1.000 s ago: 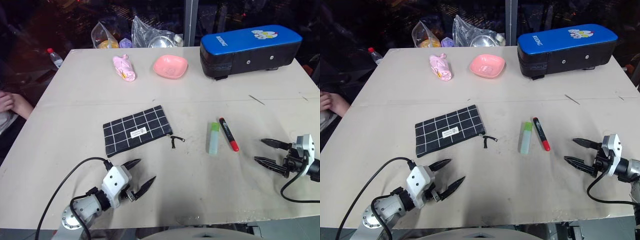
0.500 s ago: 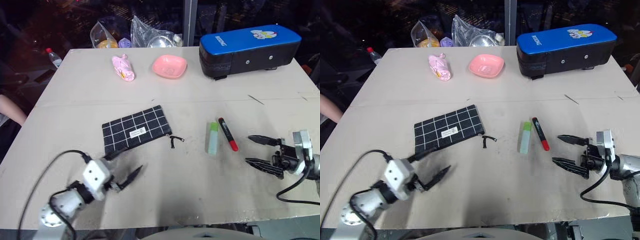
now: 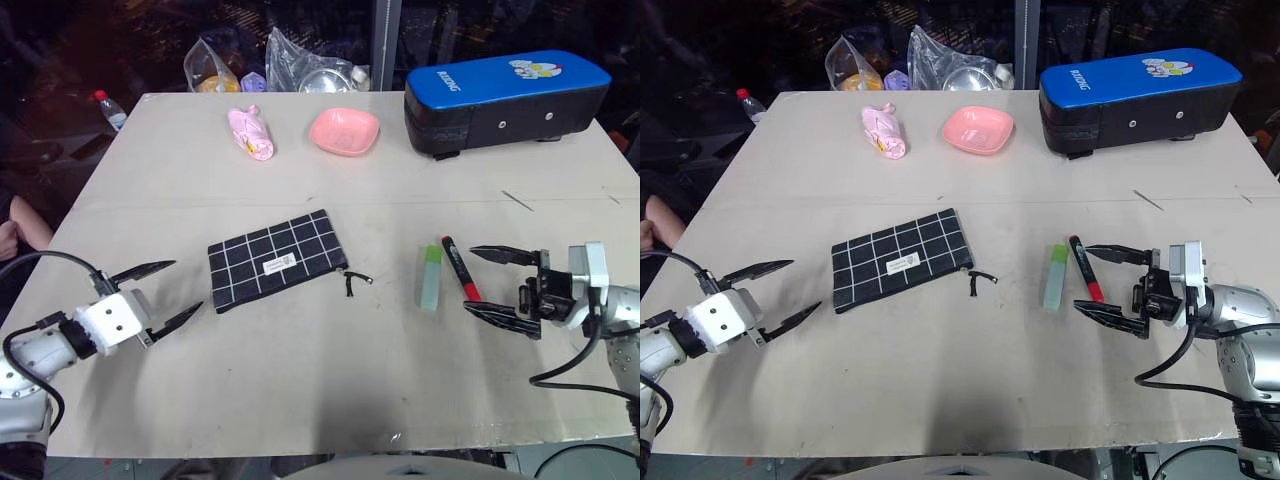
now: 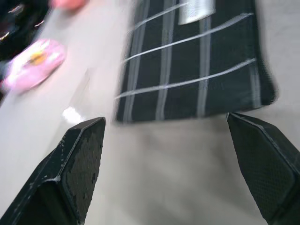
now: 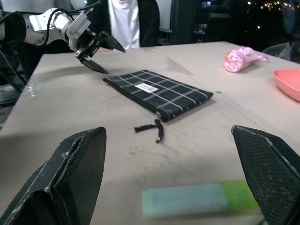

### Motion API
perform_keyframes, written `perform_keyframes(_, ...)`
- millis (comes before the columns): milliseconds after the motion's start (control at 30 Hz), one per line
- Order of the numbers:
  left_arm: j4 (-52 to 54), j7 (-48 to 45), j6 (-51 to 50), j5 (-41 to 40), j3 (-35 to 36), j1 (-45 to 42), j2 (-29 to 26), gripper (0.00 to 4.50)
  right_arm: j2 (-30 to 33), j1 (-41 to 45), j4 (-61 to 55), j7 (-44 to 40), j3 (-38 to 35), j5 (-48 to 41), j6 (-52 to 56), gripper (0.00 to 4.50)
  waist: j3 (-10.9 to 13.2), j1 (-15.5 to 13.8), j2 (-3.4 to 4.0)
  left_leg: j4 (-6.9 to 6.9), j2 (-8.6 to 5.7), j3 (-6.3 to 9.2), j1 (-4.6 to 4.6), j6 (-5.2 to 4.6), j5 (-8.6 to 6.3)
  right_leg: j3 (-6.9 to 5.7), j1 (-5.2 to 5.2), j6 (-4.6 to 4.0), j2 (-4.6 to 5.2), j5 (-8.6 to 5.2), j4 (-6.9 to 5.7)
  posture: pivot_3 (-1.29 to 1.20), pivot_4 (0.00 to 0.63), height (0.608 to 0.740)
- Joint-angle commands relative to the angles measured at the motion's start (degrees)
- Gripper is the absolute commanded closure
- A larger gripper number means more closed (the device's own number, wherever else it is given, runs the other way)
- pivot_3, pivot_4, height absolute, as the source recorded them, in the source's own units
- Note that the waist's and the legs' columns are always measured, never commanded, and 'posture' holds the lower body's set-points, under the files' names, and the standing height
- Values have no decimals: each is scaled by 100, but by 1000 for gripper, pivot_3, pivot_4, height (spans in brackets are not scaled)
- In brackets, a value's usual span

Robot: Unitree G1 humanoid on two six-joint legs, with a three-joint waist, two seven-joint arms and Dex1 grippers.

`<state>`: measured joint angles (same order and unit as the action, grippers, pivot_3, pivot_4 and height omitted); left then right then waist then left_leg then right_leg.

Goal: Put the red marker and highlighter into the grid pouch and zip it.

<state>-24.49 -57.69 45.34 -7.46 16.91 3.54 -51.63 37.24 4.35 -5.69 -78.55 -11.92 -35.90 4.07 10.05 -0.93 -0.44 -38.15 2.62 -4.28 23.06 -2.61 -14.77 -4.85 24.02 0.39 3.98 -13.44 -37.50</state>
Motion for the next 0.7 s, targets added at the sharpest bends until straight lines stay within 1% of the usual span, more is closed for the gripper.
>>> perform_keyframes(33,-611,-131,941,450,-440,-531,-324,299,91,106,-3,3,-170,-63,-110,169,1,1,-2,0,-1,-1,0,-1,-1,-4,1,0,-2,0,-1,0,150,740)
perform_keyframes(233,-1601,255,1921,1185,-1090,-1640,-353,299,4,39,-49,132,-124,-67,-123,169,2,-13,0,0,0,-3,-6,-1,-1,-27,0,4,-6,1,-11,0,150,740)
perform_keyframes(300,-1710,242,2180,1224,-1343,-1832,-308,299,10,-13,-108,170,-148,-91,-112,169,1,-53,6,-4,-1,-6,-7,-1,0,-29,-2,10,-2,-2,-17,0,150,740)
perform_keyframes(400,-1600,67,2290,844,-1594,-1803,-420,299,70,-86,-169,228,-259,-146,-79,169,0,-111,6,-14,-1,-14,-8,-1,0,-31,-8,26,5,-11,-22,0,150,740)
perform_keyframes(500,-1619,-57,2445,543,-1681,-1594,-790,299,81,-136,-126,223,-267,-115,-130,169,0,-108,-2,-15,0,-25,-8,-3,-1,-19,-6,33,5,-8,-17,0,150,740)
perform_keyframes(600,-1668,-70,2589,349,-1742,-1389,-1071,299,33,-132,-111,245,-214,-111,-144,169,0,-44,-1,-9,4,-29,-9,-7,-3,-18,-2,32,3,-7,-16,0,150,740)
perform_keyframes(700,-1442,-42,2552,10,-1757,-1136,-1171,299,2,-93,-71,226,-150,-106,-148,169,1,12,-1,-7,8,-28,-10,-7,-3,-19,-1,33,1,-9,-20,0,150,740)
